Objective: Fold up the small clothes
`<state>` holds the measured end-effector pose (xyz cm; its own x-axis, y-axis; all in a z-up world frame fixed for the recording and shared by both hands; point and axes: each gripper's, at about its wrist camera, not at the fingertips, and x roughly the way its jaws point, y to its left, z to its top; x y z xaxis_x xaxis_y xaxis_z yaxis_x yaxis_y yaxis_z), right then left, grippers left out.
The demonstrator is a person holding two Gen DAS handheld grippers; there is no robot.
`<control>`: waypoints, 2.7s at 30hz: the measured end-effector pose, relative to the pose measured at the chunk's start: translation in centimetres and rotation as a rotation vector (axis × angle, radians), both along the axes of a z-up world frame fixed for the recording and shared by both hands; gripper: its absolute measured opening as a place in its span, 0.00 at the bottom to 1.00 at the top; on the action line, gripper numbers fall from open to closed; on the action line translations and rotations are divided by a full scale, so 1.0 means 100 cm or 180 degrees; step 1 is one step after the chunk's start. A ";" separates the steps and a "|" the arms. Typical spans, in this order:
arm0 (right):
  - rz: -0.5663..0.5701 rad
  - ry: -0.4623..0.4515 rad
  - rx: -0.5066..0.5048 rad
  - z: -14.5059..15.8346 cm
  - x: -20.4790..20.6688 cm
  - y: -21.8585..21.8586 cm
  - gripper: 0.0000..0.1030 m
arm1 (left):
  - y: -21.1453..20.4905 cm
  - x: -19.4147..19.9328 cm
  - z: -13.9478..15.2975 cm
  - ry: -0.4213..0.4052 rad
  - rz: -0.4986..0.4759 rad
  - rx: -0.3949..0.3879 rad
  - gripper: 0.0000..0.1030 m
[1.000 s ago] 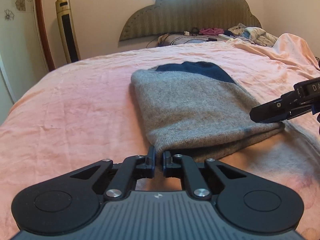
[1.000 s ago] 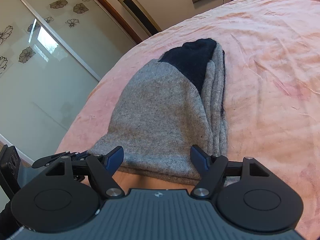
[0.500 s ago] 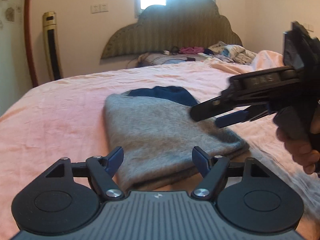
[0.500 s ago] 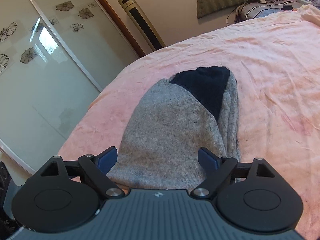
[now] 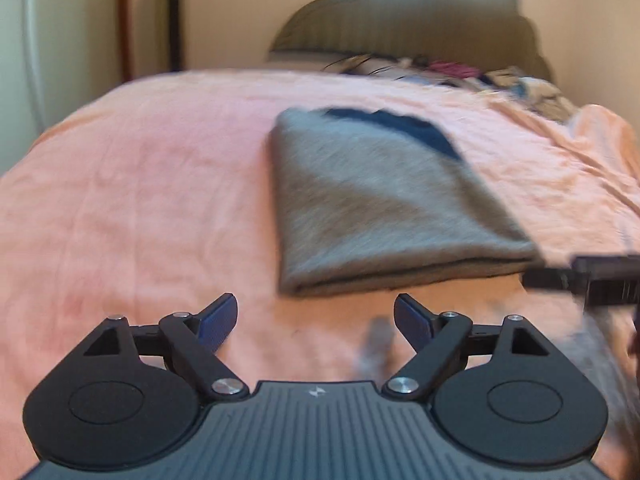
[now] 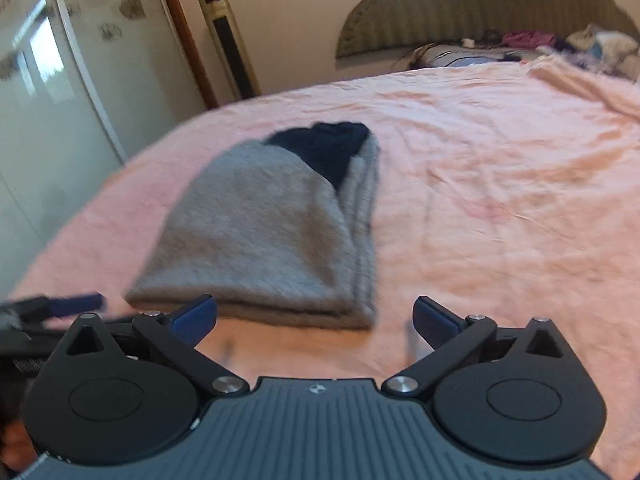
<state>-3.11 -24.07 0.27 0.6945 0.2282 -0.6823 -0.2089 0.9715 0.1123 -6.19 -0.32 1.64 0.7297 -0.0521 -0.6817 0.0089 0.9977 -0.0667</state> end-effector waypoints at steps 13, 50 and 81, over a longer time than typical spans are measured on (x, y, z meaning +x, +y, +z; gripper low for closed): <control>-0.0414 -0.0236 -0.0342 -0.017 0.008 0.023 1.00 | -0.008 0.011 -0.014 -0.0040 0.0233 0.0291 1.00; -0.0406 -0.0254 -0.0329 -0.015 0.004 0.022 1.00 | -0.006 0.016 -0.013 0.0025 0.0196 0.0292 1.00; -0.0405 -0.0254 -0.0327 -0.016 0.005 0.022 1.00 | -0.003 0.016 -0.013 -0.0006 0.0169 0.0272 1.00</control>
